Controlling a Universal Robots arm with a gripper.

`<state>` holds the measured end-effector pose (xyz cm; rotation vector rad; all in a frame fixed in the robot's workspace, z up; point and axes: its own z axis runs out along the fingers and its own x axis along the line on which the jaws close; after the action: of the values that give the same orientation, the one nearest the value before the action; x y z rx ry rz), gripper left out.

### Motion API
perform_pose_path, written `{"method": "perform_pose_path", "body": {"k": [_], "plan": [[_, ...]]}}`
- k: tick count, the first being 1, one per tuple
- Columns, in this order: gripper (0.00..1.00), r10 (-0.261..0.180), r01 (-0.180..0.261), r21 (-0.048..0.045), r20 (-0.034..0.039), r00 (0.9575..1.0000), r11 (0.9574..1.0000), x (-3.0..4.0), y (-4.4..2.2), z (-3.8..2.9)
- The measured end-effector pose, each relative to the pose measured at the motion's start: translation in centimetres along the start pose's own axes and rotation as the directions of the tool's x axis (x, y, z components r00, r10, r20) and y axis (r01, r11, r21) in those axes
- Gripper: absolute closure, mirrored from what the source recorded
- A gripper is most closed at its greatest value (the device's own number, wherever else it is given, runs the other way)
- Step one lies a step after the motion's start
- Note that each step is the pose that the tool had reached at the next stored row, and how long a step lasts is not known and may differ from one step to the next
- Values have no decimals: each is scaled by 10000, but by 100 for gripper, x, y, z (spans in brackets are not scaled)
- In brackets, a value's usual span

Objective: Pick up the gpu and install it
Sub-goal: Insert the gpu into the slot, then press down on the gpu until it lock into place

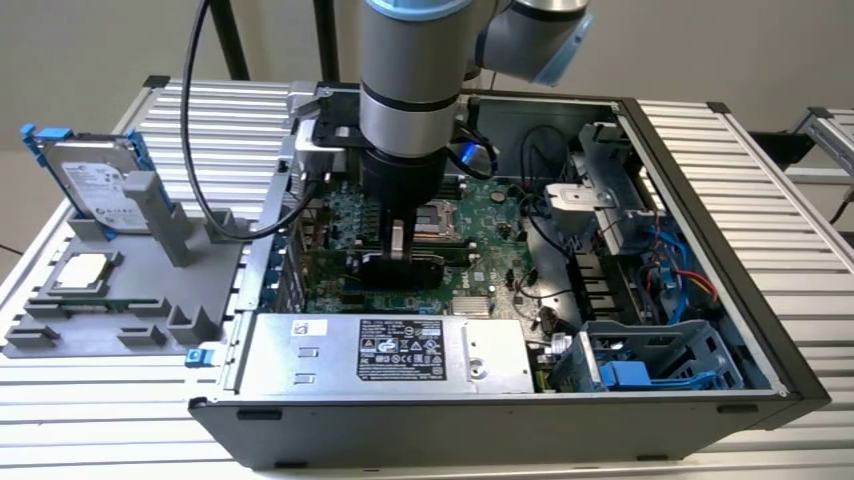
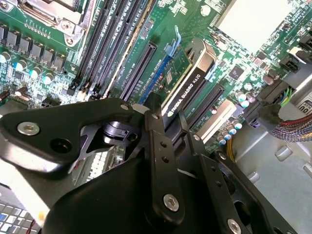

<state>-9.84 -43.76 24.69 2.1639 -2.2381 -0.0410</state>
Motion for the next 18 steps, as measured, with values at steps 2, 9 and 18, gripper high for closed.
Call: {"method": "perform_pose_path", "body": {"k": [2,9,18], "plan": [[0,-2,2,-7,-20,10000,10000,2,0,-7],[0,-3,3,-11,-27,10000,10000,3,0,-18],[0,-3,3,-9,-24,10000,10000,3,11,-300]]}}
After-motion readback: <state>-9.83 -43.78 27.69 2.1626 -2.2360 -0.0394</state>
